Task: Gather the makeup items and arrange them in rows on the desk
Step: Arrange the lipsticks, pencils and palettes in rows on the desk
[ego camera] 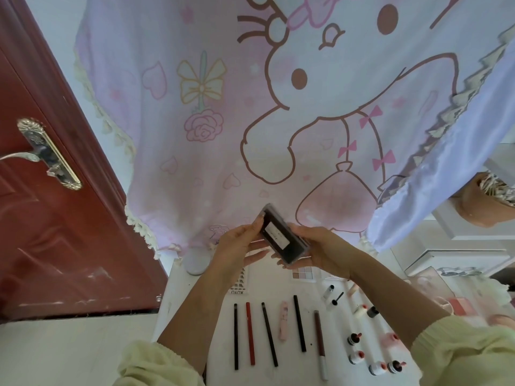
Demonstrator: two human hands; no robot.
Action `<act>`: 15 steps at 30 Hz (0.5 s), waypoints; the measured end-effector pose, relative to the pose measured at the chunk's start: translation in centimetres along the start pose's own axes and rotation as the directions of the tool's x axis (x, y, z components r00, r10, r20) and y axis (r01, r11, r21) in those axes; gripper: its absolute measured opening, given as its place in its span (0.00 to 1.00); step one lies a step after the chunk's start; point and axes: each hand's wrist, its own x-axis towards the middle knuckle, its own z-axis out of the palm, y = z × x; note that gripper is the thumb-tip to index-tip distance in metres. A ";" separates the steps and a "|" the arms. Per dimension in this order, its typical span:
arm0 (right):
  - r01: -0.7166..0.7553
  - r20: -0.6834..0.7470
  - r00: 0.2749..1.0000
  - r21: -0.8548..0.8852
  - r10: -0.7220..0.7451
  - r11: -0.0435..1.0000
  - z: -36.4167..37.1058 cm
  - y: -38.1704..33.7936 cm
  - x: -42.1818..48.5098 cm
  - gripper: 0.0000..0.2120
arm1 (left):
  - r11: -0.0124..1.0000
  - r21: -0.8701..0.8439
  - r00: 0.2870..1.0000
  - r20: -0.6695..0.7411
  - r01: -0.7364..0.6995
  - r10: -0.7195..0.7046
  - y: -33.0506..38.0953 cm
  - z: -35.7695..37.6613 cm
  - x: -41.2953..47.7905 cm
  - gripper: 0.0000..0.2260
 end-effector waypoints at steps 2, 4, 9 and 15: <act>0.043 -0.101 0.993 -0.227 -0.067 0.973 0.5 -0.4 0.2 0.21 | 1.000 -0.006 1.000 0.011 0.024 -0.024 0.2 0.1 0.0 0.25; 0.060 -0.154 0.980 -0.372 -0.126 0.926 0.9 -0.7 0.4 0.16 | 0.999 -0.032 0.999 0.009 0.040 -0.040 0.3 0.4 -0.1 0.27; 0.114 -0.109 0.975 -0.507 -0.195 0.855 0.9 -1.4 0.3 0.07 | 0.994 -0.109 1.000 0.023 0.000 0.003 0.2 0.2 -0.4 0.29; 0.197 0.011 0.966 -0.672 -0.257 0.713 0.9 -3.3 0.2 0.06 | 0.993 -0.110 0.997 0.066 -0.034 0.041 0.3 0.2 -0.3 0.23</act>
